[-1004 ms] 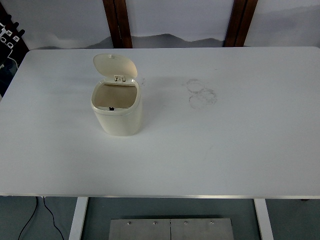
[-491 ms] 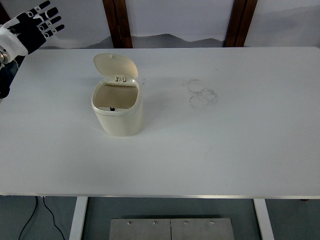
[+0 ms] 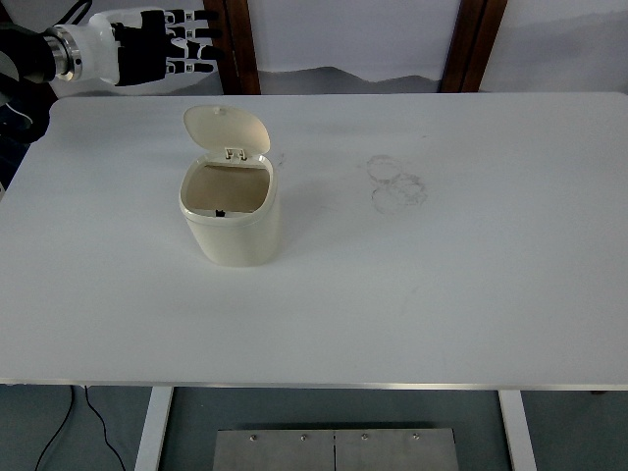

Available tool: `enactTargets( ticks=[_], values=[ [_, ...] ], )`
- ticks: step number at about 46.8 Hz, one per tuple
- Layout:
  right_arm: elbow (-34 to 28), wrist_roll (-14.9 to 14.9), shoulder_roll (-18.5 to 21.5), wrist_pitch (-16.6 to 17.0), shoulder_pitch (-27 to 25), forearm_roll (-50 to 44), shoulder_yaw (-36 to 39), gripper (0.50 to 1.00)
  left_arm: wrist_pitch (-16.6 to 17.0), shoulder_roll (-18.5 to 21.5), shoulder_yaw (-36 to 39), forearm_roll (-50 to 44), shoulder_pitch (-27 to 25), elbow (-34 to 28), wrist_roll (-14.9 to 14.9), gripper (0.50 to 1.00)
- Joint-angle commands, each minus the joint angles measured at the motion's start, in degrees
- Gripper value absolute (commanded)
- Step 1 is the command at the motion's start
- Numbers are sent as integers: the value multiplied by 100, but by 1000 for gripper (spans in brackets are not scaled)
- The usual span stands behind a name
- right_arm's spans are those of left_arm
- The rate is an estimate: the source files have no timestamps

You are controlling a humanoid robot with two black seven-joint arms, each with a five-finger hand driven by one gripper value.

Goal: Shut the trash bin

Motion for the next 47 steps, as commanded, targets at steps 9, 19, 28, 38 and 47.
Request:
enactTargets(
  ticks=[9, 19, 28, 38, 47],
  values=[
    [0, -3, 0, 0, 0, -1, 0, 995, -288, -10, 1065, 51, -716, -332, 119, 1000],
    [0, -3, 0, 0, 0, -1, 0, 995, -481, -45, 1575, 244, -1033, -420, 162, 1000],
    [0, -3, 0, 0, 0, -1, -8, 995, -605, -89, 1593, 455, -1165, -464, 286, 1000],
    [0, -3, 0, 0, 0, -1, 0, 995, -631, -124, 1803, 719, -1393, -762, 294, 1000],
    [0, -3, 0, 0, 0, -1, 0, 995, -974, -247, 2216, 754, -1710, -798, 382, 1000]
  ],
)
